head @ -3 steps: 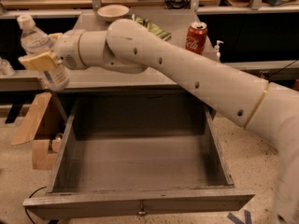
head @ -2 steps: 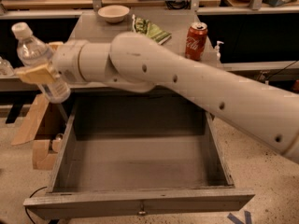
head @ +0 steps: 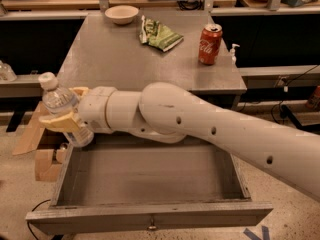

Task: Place blue plastic bottle into top drawer

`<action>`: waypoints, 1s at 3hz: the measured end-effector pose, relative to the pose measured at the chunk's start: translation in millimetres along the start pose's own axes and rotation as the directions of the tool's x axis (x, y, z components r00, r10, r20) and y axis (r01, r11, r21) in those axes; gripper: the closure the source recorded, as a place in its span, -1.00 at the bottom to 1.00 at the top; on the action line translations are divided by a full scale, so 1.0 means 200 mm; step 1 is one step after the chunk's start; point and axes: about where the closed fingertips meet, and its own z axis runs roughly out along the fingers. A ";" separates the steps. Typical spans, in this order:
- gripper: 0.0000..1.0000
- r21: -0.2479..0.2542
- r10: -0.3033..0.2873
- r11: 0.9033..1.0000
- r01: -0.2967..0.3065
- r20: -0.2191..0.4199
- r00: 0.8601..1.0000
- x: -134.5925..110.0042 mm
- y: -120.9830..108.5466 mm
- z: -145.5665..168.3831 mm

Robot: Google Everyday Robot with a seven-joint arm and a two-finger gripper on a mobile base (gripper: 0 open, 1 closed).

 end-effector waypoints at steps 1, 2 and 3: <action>1.00 -0.006 0.016 1.000 -0.016 -0.011 1.000 0.21 -0.04 -0.04; 1.00 -0.001 0.022 1.000 -0.022 0.028 0.999 0.50 -0.16 -0.06; 1.00 0.007 0.038 0.999 -0.038 0.033 0.999 0.68 -0.21 -0.06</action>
Offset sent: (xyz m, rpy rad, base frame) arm 0.0531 -0.0571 -0.1252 0.0787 -0.0030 0.0071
